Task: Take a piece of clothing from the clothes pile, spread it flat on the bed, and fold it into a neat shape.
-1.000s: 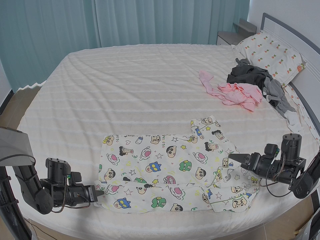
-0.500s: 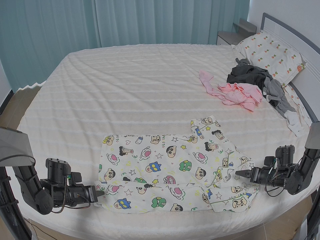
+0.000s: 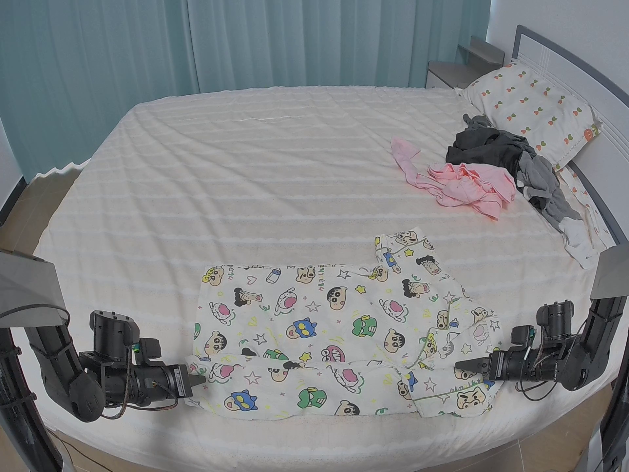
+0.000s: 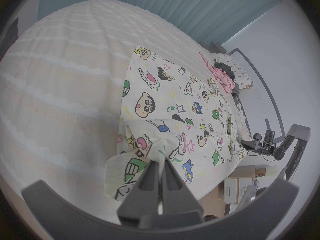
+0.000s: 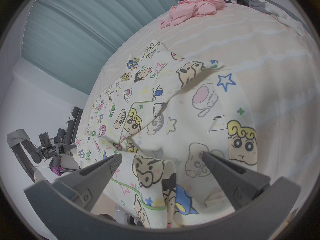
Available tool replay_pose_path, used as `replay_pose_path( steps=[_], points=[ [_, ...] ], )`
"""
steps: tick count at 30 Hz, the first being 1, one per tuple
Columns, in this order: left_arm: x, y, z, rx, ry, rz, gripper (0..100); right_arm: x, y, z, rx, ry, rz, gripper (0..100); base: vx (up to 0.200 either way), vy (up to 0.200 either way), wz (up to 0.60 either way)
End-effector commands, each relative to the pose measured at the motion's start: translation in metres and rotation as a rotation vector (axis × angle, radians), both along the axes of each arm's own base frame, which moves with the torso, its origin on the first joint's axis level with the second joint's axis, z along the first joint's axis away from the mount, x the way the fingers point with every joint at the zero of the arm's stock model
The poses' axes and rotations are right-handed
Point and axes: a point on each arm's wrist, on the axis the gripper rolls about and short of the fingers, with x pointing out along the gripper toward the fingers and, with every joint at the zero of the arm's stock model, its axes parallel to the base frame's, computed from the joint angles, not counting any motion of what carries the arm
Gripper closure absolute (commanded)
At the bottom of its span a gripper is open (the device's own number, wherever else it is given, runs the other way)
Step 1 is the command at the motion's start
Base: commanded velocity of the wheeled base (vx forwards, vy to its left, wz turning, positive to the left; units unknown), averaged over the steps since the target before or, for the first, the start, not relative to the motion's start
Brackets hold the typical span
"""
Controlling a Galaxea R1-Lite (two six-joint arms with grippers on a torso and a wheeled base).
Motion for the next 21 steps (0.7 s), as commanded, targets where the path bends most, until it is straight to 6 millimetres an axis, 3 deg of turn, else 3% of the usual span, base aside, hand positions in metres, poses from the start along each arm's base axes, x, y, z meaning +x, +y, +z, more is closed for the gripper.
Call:
replay_pose_path(
  steps=[1,12,13,21],
  points=[
    [0.0,0.0,0.001,0.0,-0.003,0.0,100,-0.001,0.001,-0.001,0.0,0.005,0.01,0,0.0,0.0,0.0],
    [0.0,0.0,0.0,-0.001,-0.001,0.001,100,-0.005,0.004,-0.003,-0.002,-0.019,0.091,0,0.0,0.0,0.0],
    [0.0,0.0,0.0,-0.001,-0.001,0.001,100,-0.006,0.005,-0.003,-0.002,-0.014,0.095,100,0.0,0.0,0.0],
    [0.0,0.0,0.001,-0.001,-0.003,0.001,100,-0.006,0.003,-0.011,-0.032,-0.005,0.121,100,0.0,0.0,0.0]
  ],
)
